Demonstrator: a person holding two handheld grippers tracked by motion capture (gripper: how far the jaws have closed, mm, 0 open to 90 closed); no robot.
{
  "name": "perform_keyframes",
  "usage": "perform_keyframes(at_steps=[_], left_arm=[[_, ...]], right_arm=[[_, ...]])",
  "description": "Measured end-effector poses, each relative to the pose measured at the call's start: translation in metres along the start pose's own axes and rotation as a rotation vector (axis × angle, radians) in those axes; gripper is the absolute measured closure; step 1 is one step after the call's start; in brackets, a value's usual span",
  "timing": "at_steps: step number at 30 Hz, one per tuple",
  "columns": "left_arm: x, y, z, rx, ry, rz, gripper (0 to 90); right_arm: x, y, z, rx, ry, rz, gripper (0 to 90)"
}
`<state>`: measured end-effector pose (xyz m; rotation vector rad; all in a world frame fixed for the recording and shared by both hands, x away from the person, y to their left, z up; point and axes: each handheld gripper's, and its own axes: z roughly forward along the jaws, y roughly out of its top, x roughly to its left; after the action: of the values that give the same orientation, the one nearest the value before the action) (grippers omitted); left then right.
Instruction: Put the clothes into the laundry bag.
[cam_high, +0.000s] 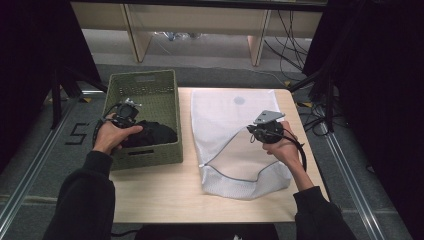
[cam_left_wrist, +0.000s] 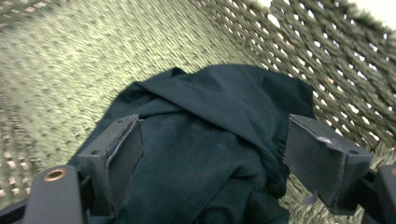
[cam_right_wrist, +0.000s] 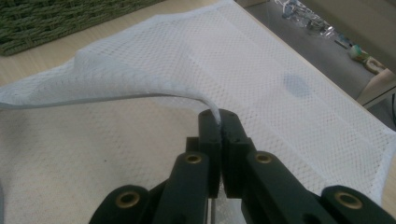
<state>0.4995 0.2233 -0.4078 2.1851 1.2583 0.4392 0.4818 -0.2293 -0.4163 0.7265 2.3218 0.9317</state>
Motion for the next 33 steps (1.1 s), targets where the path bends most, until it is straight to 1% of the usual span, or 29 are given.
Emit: perform_keyframes(at_steps=[1,2,3,4,5,6,7,8,9,10,11,12,13,14,15,16,17,18,19,20,21,23,25,27,29,30,32,33], left_arm=[[0.0,0.001,0.002,0.008,0.001,0.003,20.0],[-0.001,0.002,0.004,0.008,0.001,0.006,20.0],[-0.001,0.003,0.006,0.012,-0.005,0.008,19.7],[0.0,0.003,0.007,0.016,-0.013,0.01,19.7],[0.001,0.004,0.009,0.013,-0.019,0.007,19.6],[0.002,0.004,0.01,0.017,-0.024,0.009,18.7],[0.004,0.005,0.011,0.05,-0.025,0.017,17.9],[0.006,0.005,0.012,0.068,-0.024,0.022,17.5],[0.008,0.004,0.015,0.066,-0.015,0.025,17.6],[0.01,0.003,0.018,0.08,-0.026,-0.005,17.7],[0.012,0.004,0.018,0.101,-0.032,-0.015,17.7],[0.014,0.005,0.017,0.11,-0.034,-0.029,17.7],[0.014,0.005,0.017,0.1,-0.036,-0.036,17.7],[0.015,0.005,0.016,0.091,-0.022,-0.009,18.0],[0.015,0.007,0.013,0.09,-0.007,0.031,18.3],[0.015,0.008,0.014,0.076,-0.01,0.029,18.5],[0.016,0.009,0.013,0.087,-0.015,0.034,18.5],[0.017,0.011,0.012,0.094,-0.014,0.046,18.6],[0.018,0.013,0.012,0.094,-0.014,0.041,18.7],[0.018,0.014,0.013,0.099,-0.016,0.042,18.7],[0.019,0.015,0.013,0.116,-0.021,0.055,18.7],[0.02,0.015,0.017,0.131,-0.023,0.062,18.7],[0.02,0.015,0.022,0.155,-0.031,0.066,18.8],[0.018,0.013,0.029,0.182,-0.041,0.091,18.8],[0.017,0.012,0.034,0.202,-0.049,0.1,18.9],[0.018,0.011,0.039,0.21,-0.054,0.098,18.9],[0.019,0.009,0.043,0.219,-0.043,0.103,17.8],[0.02,0.007,0.046,0.238,-0.044,0.106,15.7]], right_arm=[[0.001,0.0,0.0,0.005,-0.002,0.012,89.7],[-0.001,0.0,0.0,0.0,0.001,-0.006,89.7],[0.0,0.0,0.0,0.001,-0.006,0.025,89.7],[-0.001,0.0,0.001,-0.006,0.001,0.003,89.7],[0.0,0.0,0.001,-0.002,-0.001,0.009,89.7],[0.0,0.0,0.0,0.003,0.002,0.005,89.7],[0.001,-0.001,0.0,0.002,-0.002,0.017,89.7],[0.0,0.0,0.0,0.002,0.007,0.003,89.7],[-0.001,0.001,0.0,-0.005,-0.002,0.006,89.7],[0.0,0.001,-0.001,-0.005,-0.015,0.001,89.7],[0.0,0.001,0.0,-0.009,0.004,-0.001,89.7],[0.001,0.001,-0.001,-0.01,0.004,-0.002,89.7],[0.001,0.002,-0.001,-0.005,0.009,0.004,89.7],[0.001,0.002,-0.001,-0.008,0.003,0.018,89.7],[0.0,0.003,-0.001,-0.01,-0.001,0.0,89.7],[0.0,0.003,0.0,-0.015,0.003,-0.005,89.7],[0.001,0.003,0.0,-0.008,0.005,0.003,89.7],[0.001,0.003,0.0,-0.004,0.006,-0.006,89.7],[0.001,0.003,0.0,-0.004,0.008,-0.006,89.7],[0.002,0.003,0.001,-0.006,0.003,0.005,89.7],[0.001,0.003,0.001,-0.011,0.0,-0.005,89.7],[0.002,0.003,0.001,-0.007,0.003,0.003,89.7],[0.001,0.003,0.001,-0.004,0.009,-0.005,89.7],[0.0,0.003,0.001,-0.009,0.008,-0.004,89.7],[0.001,0.003,0.002,-0.009,0.01,-0.004,89.7],[0.002,0.003,0.001,-0.003,0.009,0.005,89.7],[0.001,0.003,0.002,-0.003,0.011,0.002,89.7],[0.0,0.003,0.002,-0.009,0.012,-0.005,89.7]])
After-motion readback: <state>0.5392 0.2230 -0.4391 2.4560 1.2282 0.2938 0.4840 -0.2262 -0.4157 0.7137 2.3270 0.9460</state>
